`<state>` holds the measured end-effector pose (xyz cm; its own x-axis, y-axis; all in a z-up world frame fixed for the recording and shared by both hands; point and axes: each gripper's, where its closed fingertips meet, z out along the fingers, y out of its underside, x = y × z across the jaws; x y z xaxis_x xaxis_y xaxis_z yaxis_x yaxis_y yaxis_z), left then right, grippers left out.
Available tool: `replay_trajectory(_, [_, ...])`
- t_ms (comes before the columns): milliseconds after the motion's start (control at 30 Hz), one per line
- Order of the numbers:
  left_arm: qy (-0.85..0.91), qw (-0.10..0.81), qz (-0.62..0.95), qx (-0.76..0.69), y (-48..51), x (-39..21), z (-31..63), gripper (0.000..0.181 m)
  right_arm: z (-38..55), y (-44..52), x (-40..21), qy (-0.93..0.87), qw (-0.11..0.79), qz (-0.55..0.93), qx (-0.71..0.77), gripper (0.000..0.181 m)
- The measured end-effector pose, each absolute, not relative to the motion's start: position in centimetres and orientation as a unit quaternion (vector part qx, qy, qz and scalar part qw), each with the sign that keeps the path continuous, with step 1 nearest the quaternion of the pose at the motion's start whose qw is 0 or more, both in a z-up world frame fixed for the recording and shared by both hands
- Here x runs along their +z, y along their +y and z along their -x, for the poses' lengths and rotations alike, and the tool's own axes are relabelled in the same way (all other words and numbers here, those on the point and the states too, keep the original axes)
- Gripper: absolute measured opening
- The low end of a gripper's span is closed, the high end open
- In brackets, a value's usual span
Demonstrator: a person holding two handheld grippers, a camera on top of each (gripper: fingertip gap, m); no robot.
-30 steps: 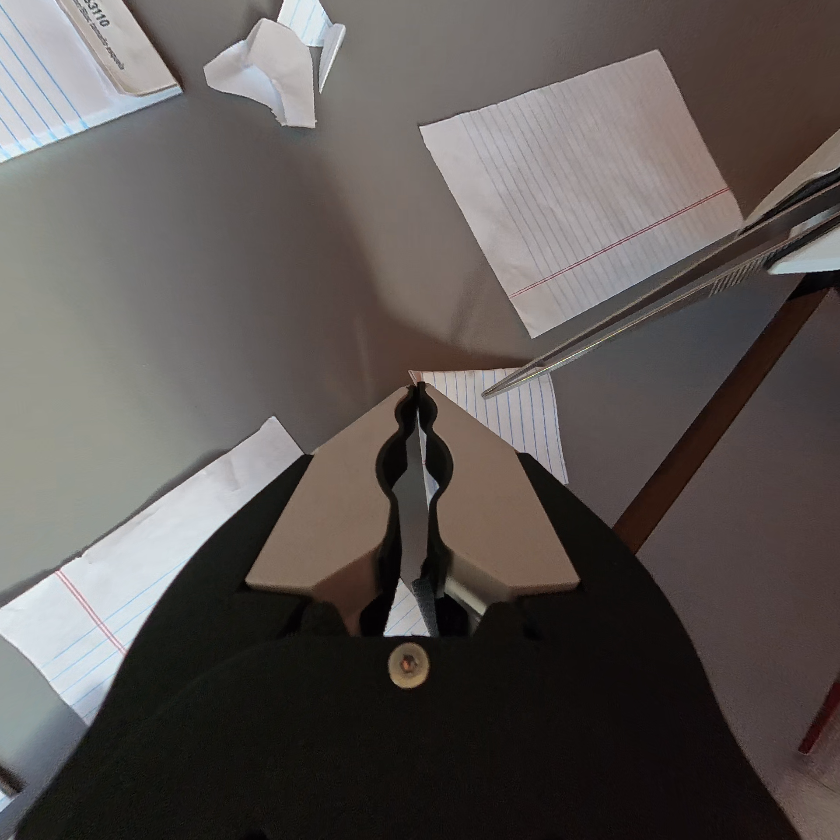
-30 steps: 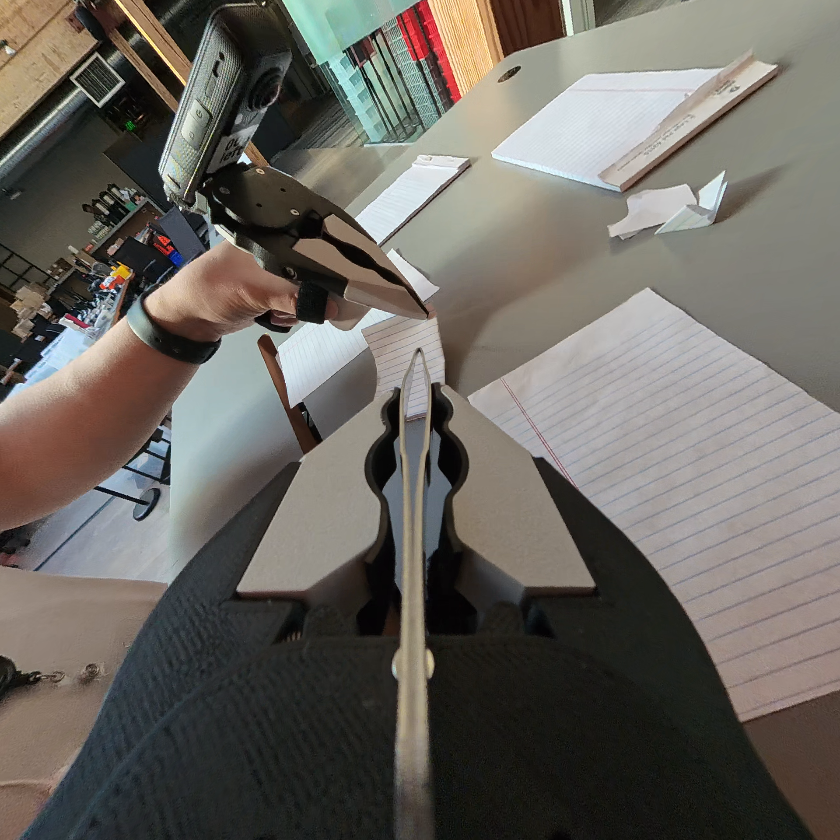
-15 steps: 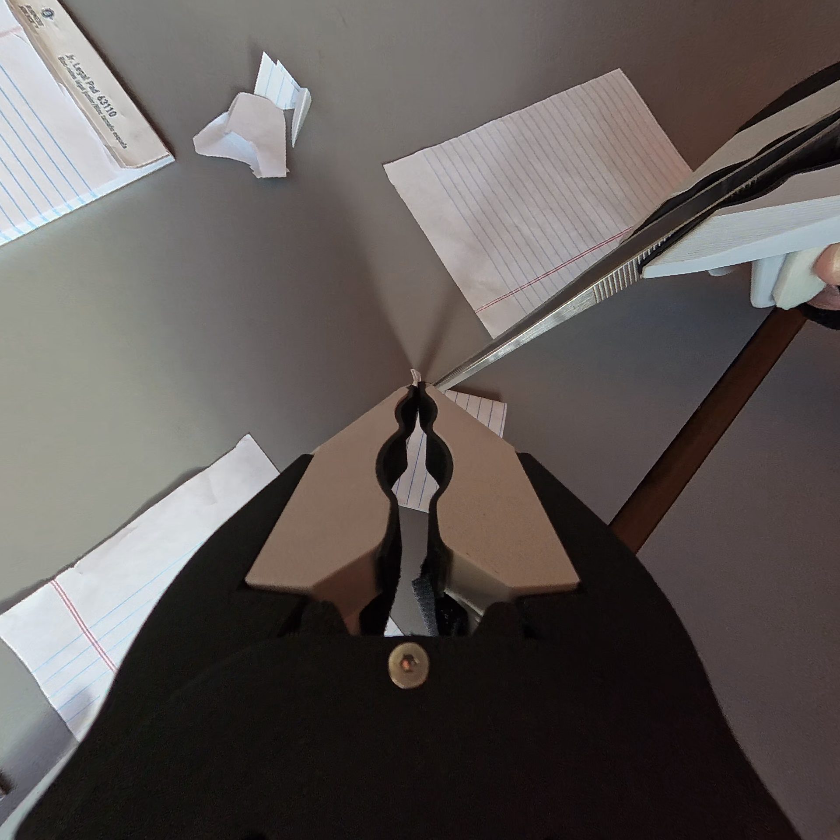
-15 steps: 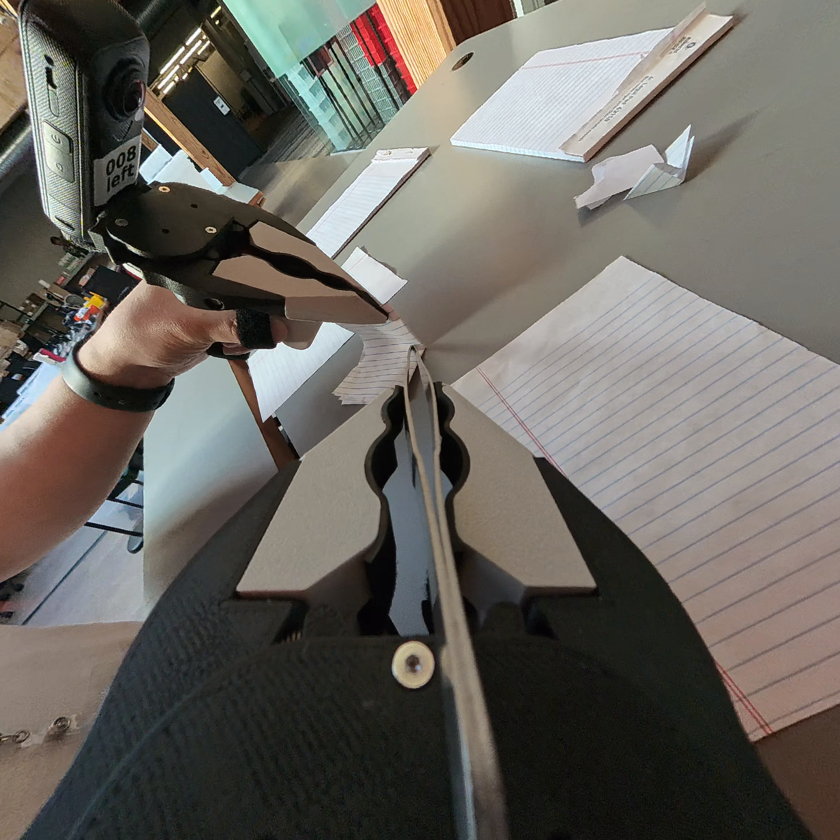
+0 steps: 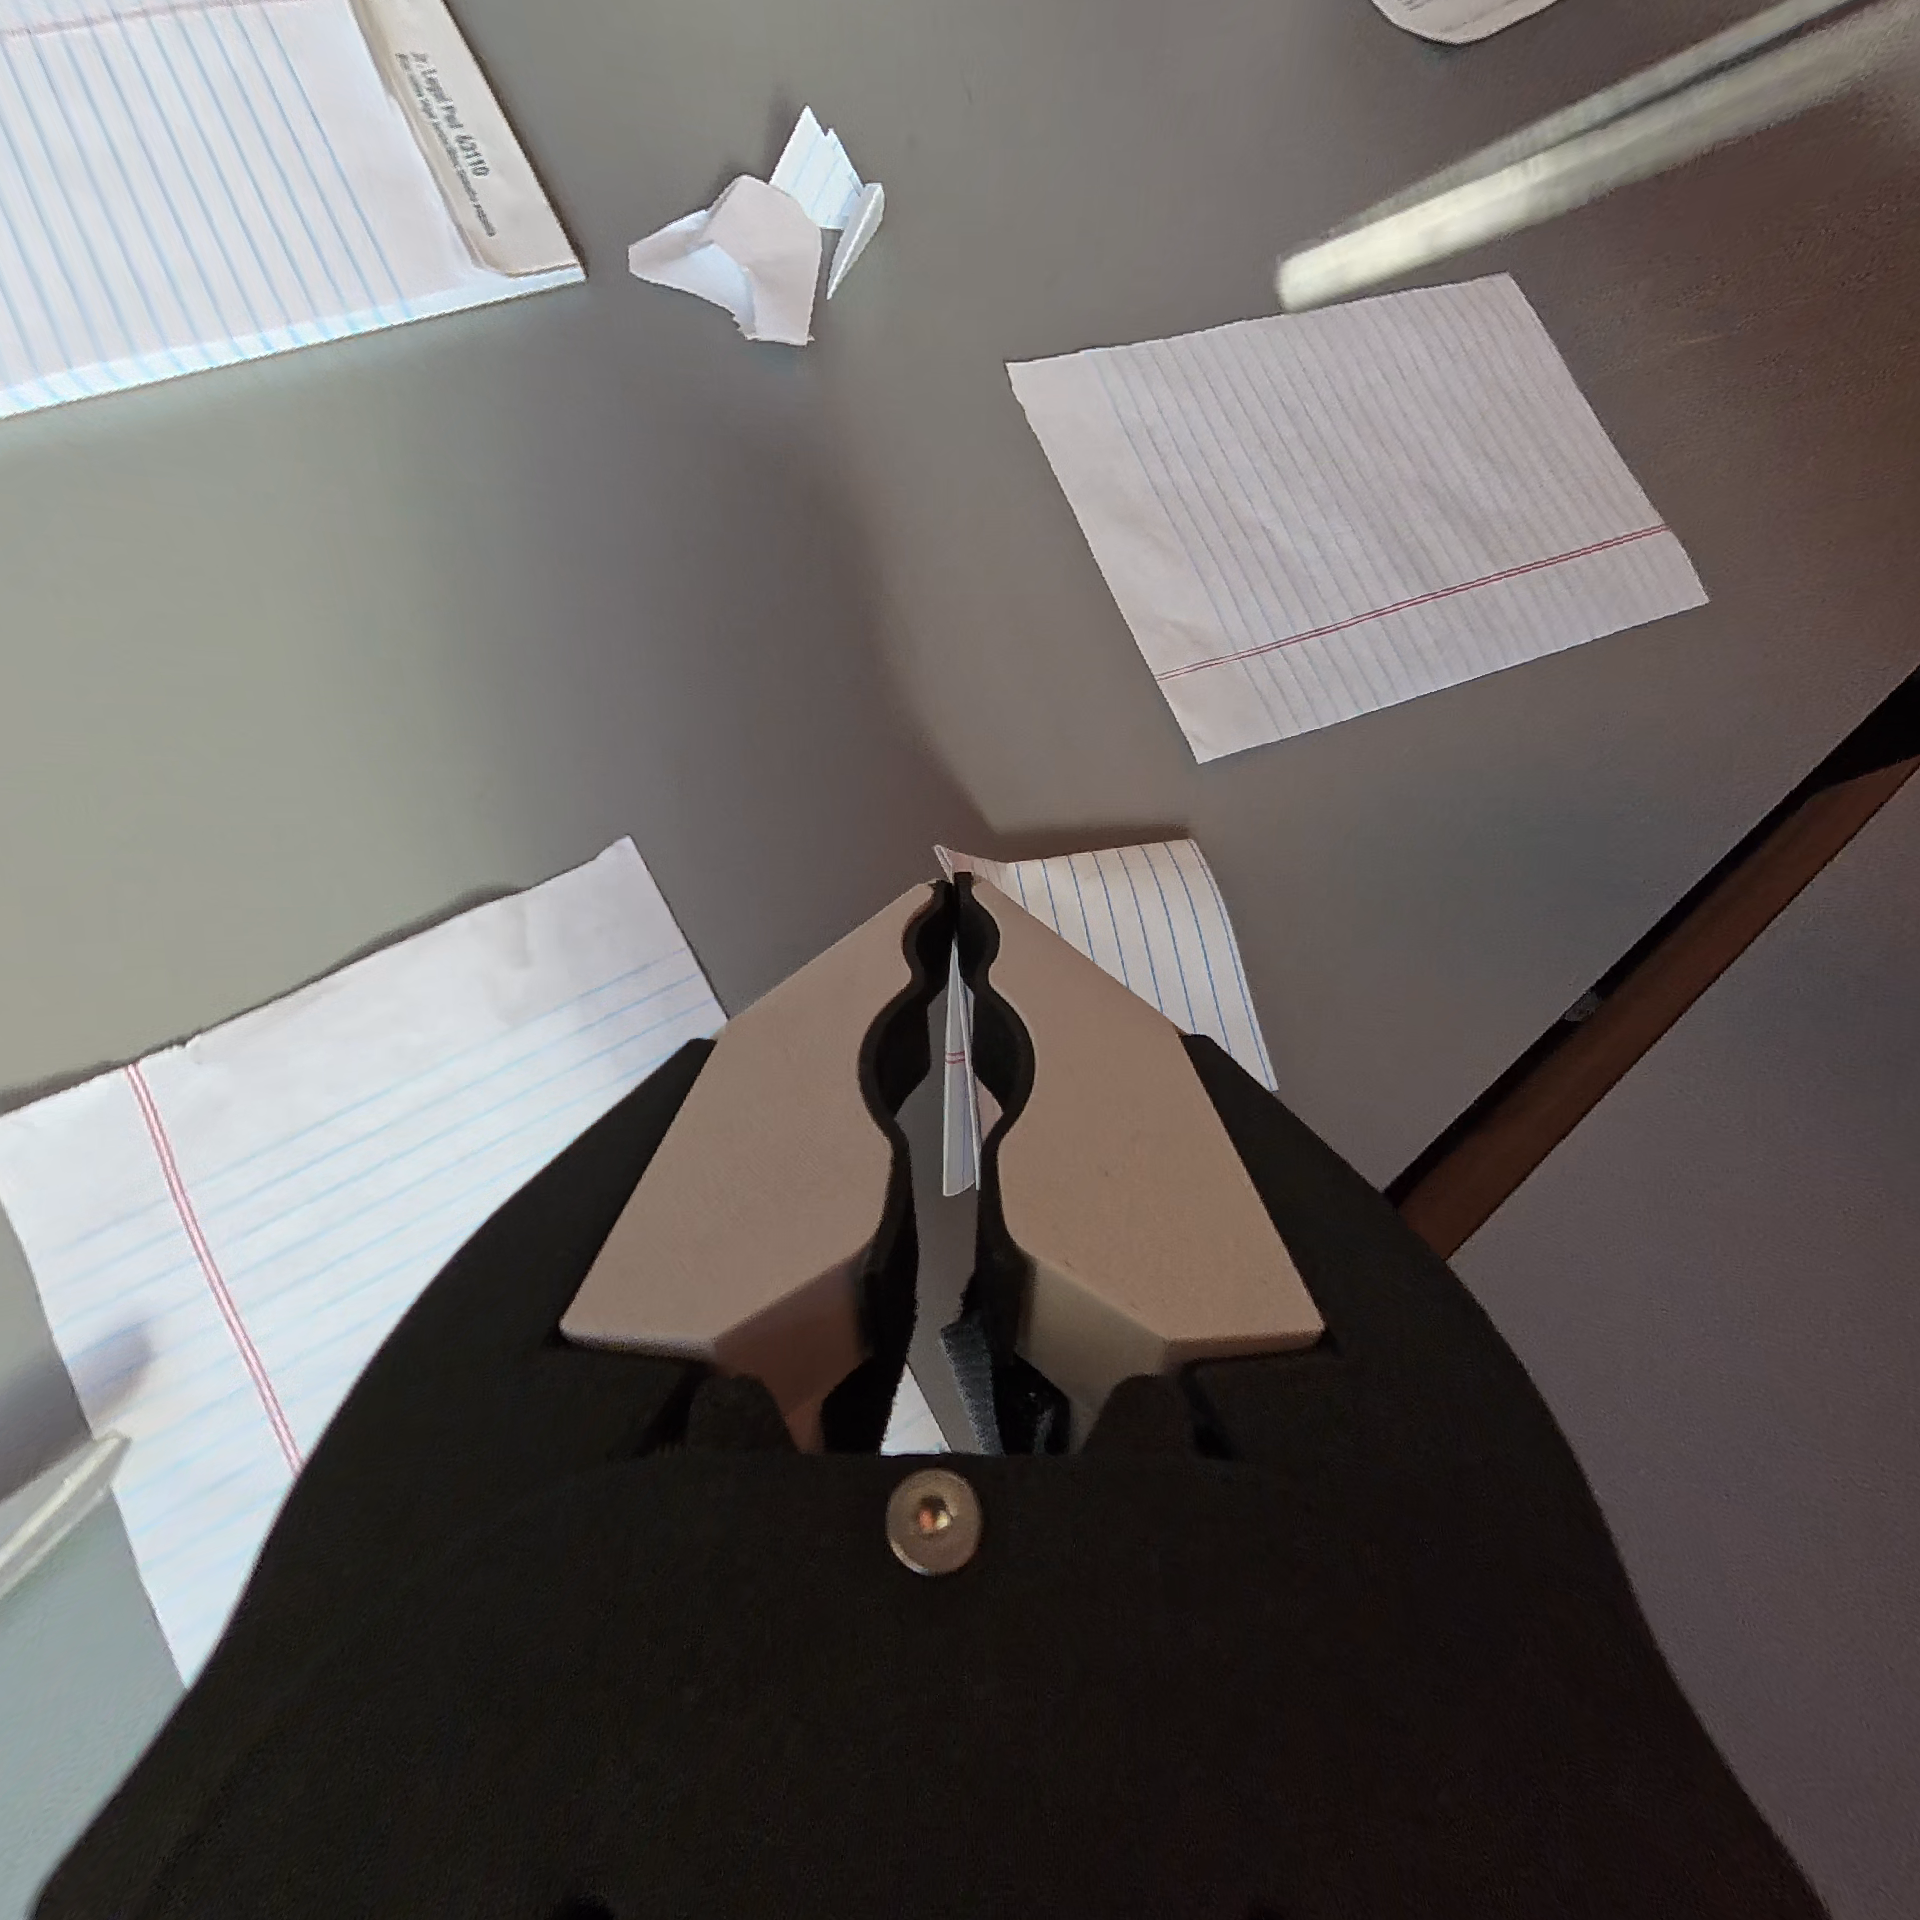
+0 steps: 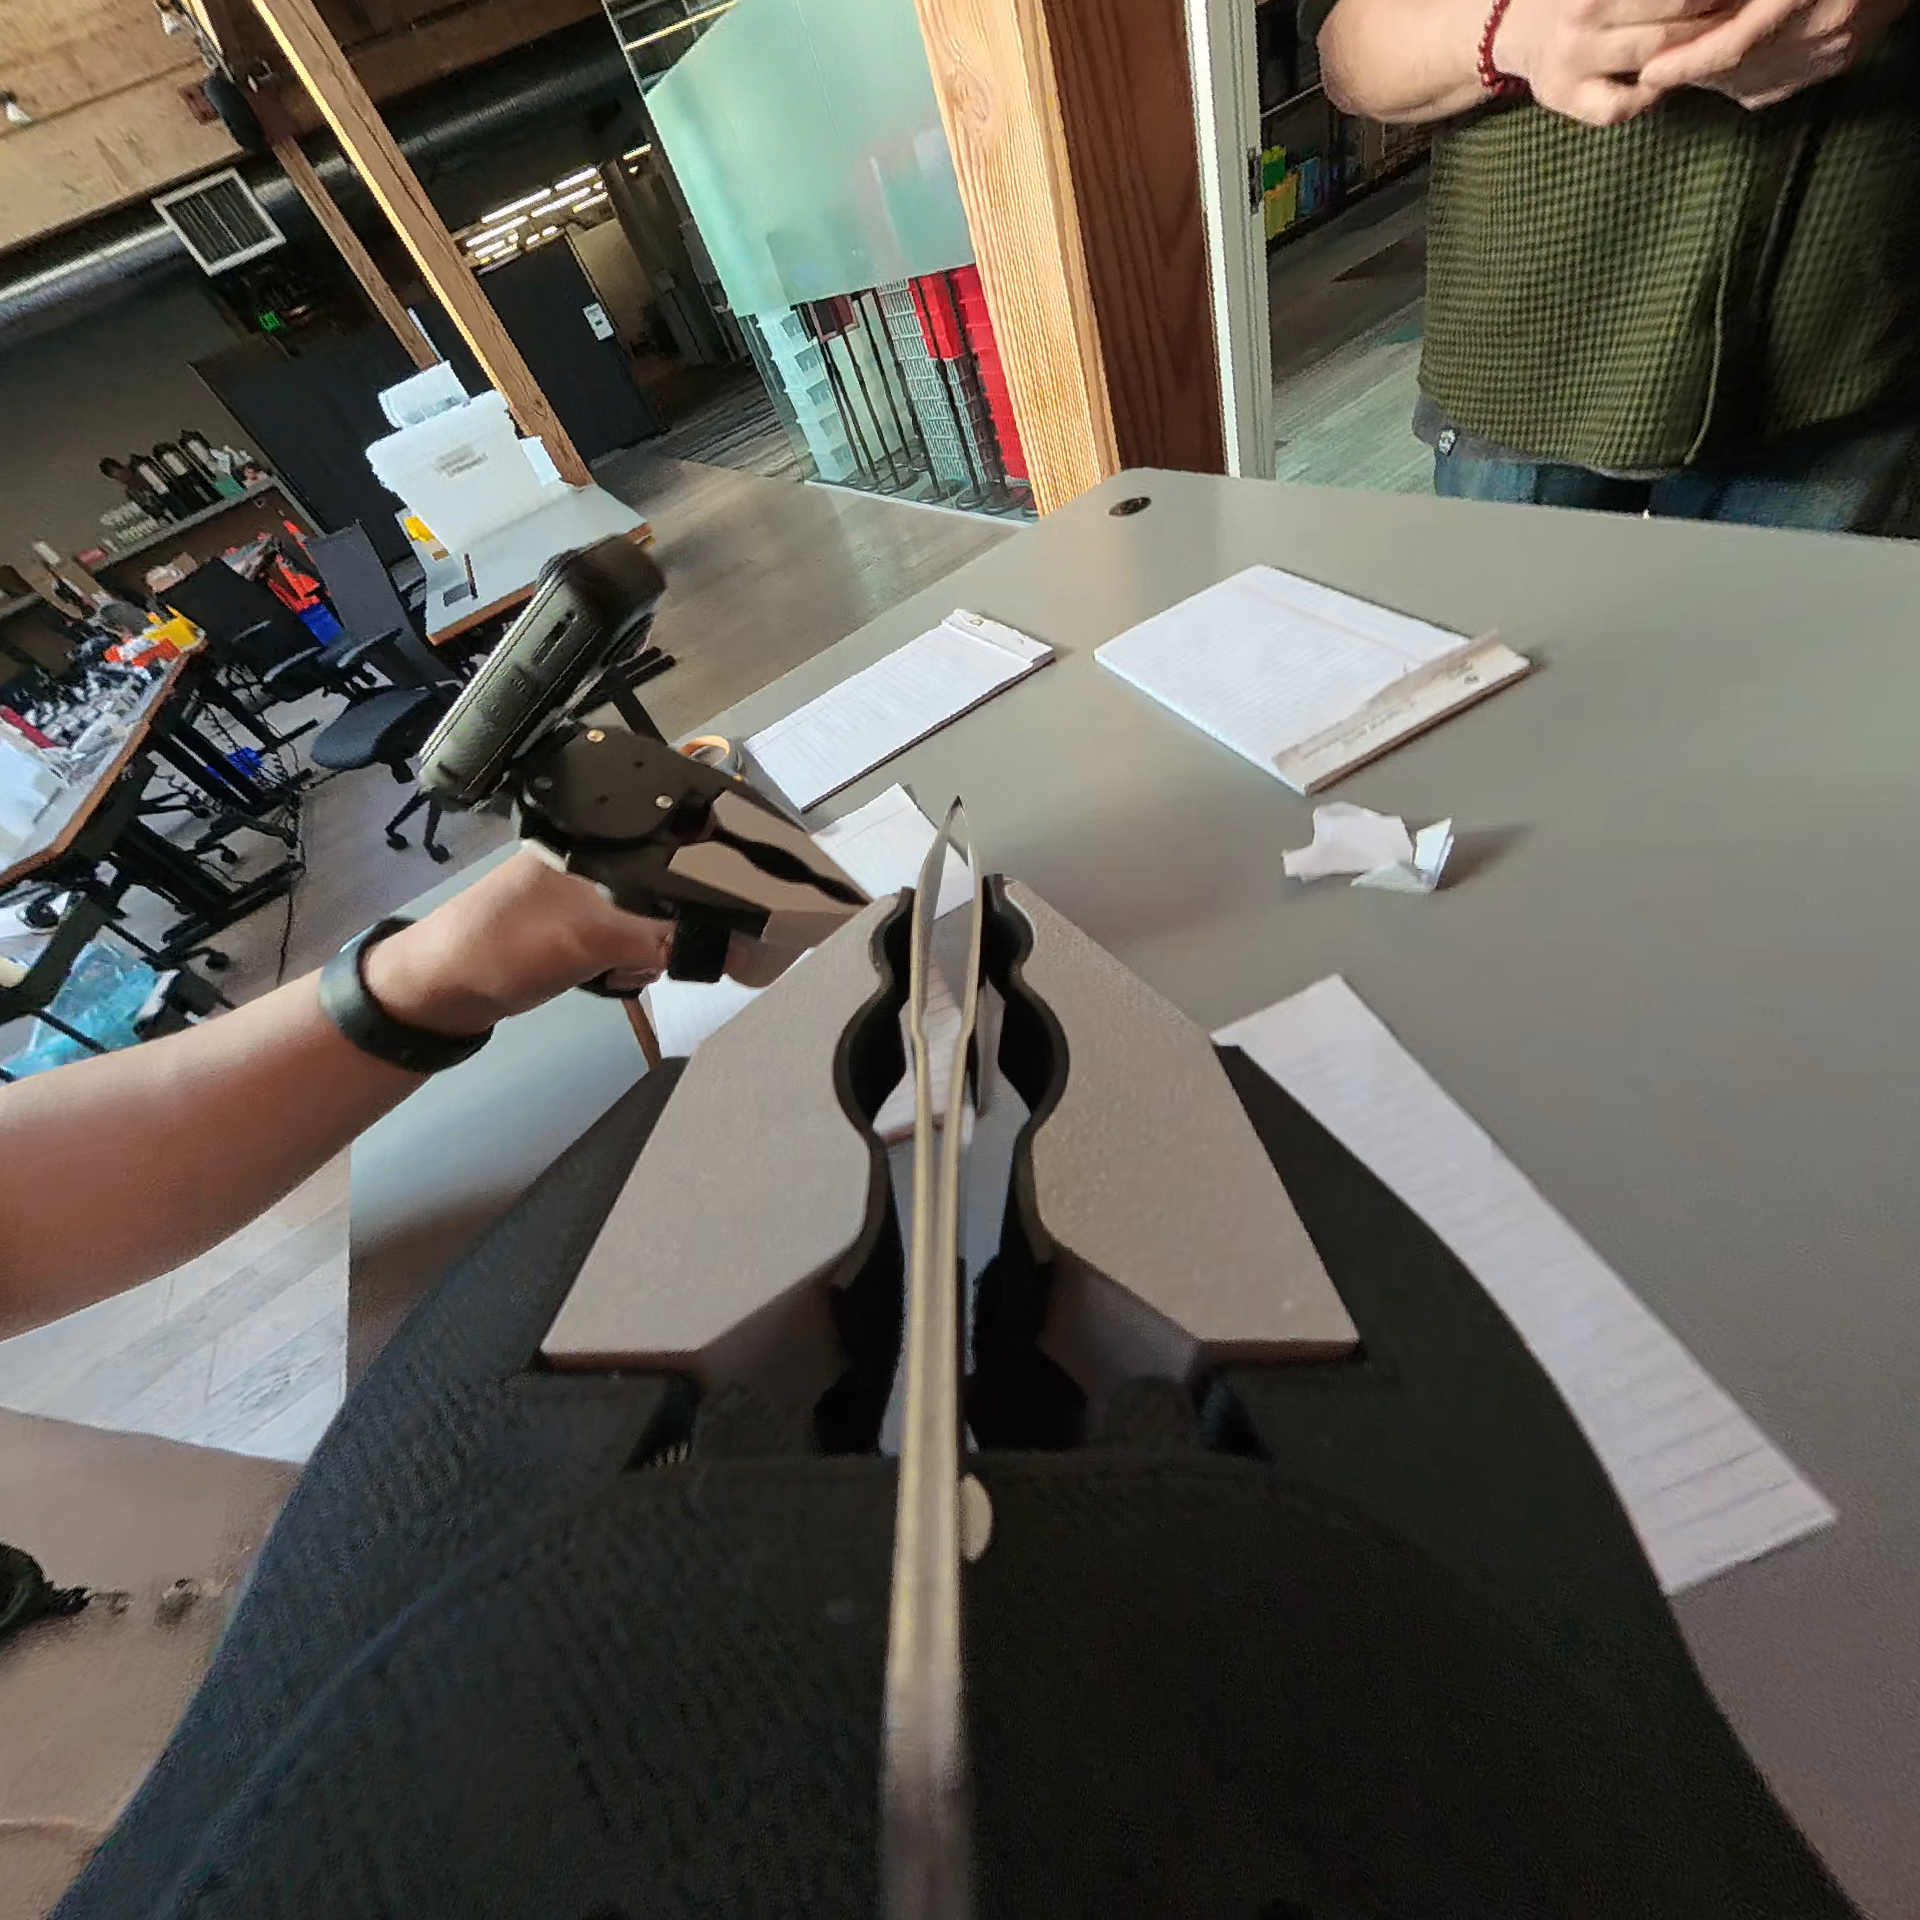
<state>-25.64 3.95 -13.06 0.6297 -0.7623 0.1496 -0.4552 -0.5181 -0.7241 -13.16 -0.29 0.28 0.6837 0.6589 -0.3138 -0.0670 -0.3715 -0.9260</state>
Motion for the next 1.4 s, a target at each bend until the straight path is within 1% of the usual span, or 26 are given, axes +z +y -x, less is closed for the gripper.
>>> replay_trajectory(67, [0.334, 0.347, 0.840, -0.250, 3.1, -12.6, 26.2, 0.000, 16.1, 1.7, 1.8, -0.235, 0.501, 0.740, 0.383, 0.011])
replay_trajectory(167, [0.307, 0.367, 0.839, -0.258, 2.1, -12.4, 27.0, 0.000, 24.2, 3.9, 3.4, -0.312, 0.457, 0.705, 0.443, 0.011])
replay_trajectory(300, [0.268, 0.391, 0.838, -0.272, 1.6, -12.4, 27.9, 0.000, 35.0, 4.5, 3.2, -0.408, 0.403, 0.684, 0.451, 0.011])
replay_trajectory(400, [0.237, 0.400, 0.836, -0.291, 1.3, -12.2, 28.7, 0.000, 38.3, 5.4, 1.7, -0.437, 0.389, 0.698, 0.414, 0.011])
replay_trajectory(500, [0.225, 0.401, 0.837, -0.297, 1.3, -12.3, 29.6, 0.000, 36.2, 6.0, 0.8, -0.419, 0.395, 0.715, 0.396, 0.011])
replay_trajectory(667, [0.209, 0.392, 0.842, -0.306, 2.7, -12.3, 30.6, 0.000, 23.1, 4.7, -0.4, -0.319, 0.443, 0.772, 0.326, 0.010])
replay_trajectory(767, [0.212, 0.389, 0.841, -0.311, 3.4, -12.2, 30.7, 0.000, 18.5, 0.2, -3.3, -0.306, 0.411, 0.803, 0.305, 0.011])
replay_trajectory(833, [0.226, 0.382, 0.838, -0.318, 3.4, -12.1, 30.3, 0.000, 18.3, -1.7, -5.0, -0.310, 0.392, 0.809, 0.308, 0.011])
replay_trajectory(900, [0.247, 0.378, 0.833, -0.319, 3.2, -12.0, 29.8, 0.000, 19.1, -1.5, -4.6, -0.296, 0.401, 0.800, 0.333, 0.011])
replay_trajectory(1000, [0.269, 0.383, 0.829, -0.306, 3.4, -11.7, 29.5, 0.000, 20.6, 0.7, -3.6, -0.309, 0.402, 0.803, 0.314, 0.011])
replay_trajectory(1100, [0.273, 0.395, 0.828, -0.290, 3.9, -11.0, 29.8, 0.000, 22.3, -0.4, -3.2, -0.348, 0.364, 0.809, 0.304, 0.011])
replay_trajectory(1167, [0.280, 0.398, 0.826, -0.284, 4.0, -10.6, 30.2, 0.000, 21.5, -3.1, -4.7, -0.382, 0.325, 0.824, 0.264, 0.011])
replay_trajectory(1233, [0.292, 0.395, 0.825, -0.279, 4.1, -10.4, 30.3, 0.000, 19.6, -5.0, -5.7, -0.379, 0.310, 0.839, 0.238, 0.011])
replay_trajectory(1333, [0.321, 0.386, 0.824, -0.262, 4.3, -10.3, 30.2, 0.000, 18.2, -4.5, -4.0, -0.343, 0.346, 0.842, 0.231, 0.011])
replay_trajectory(1400, [0.346, 0.380, 0.823, -0.242, 4.5, -10.4, 29.9, 0.000, 20.1, -3.6, -2.1, -0.360, 0.371, 0.821, 0.243, 0.011])
